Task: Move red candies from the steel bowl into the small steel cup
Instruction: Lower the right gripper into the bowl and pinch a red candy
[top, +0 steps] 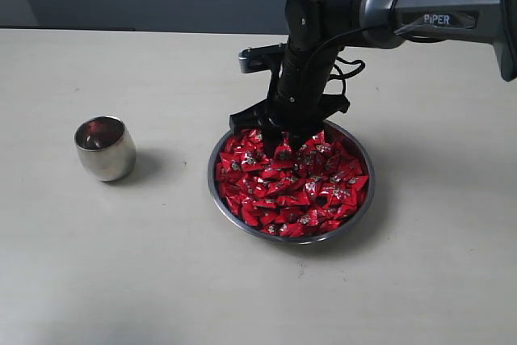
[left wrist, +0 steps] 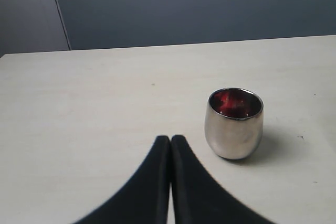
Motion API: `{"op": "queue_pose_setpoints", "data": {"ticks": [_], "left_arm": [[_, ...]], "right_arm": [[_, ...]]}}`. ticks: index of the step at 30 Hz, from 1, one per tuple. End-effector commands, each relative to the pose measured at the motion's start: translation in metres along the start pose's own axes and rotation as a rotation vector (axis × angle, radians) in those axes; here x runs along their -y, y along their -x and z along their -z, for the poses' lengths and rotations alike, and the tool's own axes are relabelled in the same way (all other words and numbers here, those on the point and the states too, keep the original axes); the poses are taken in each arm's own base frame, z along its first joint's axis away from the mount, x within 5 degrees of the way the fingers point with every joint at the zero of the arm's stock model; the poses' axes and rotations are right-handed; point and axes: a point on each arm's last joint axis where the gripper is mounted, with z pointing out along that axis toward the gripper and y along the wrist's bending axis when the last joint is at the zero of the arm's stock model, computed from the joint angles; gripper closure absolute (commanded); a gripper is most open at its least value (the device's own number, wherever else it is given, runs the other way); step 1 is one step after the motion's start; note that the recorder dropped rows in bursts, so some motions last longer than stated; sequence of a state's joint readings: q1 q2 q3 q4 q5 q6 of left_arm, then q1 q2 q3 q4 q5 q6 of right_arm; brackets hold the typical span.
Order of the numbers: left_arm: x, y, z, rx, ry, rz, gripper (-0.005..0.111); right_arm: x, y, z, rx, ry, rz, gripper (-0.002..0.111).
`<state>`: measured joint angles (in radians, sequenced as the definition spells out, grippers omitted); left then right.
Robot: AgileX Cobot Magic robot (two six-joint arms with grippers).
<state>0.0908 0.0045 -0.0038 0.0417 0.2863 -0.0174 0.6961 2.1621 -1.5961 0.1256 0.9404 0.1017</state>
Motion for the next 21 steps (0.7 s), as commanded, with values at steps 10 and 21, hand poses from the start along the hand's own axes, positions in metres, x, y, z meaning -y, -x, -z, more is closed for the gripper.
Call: {"op": "queue_pose_setpoints", "data": {"ticks": [10, 21], "left_arm": [[0.0004, -0.0009, 0.0, 0.003, -0.007, 0.0, 0.106], [0.0004, -0.0009, 0.0, 0.003, -0.007, 0.0, 0.106]], "right_arm": [[0.0015, 0.002, 0.0022, 0.015, -0.005, -0.177, 0.066], [0.0026, -0.0018, 0.0003, -0.027, -0.02, -0.243, 0.066]]}}
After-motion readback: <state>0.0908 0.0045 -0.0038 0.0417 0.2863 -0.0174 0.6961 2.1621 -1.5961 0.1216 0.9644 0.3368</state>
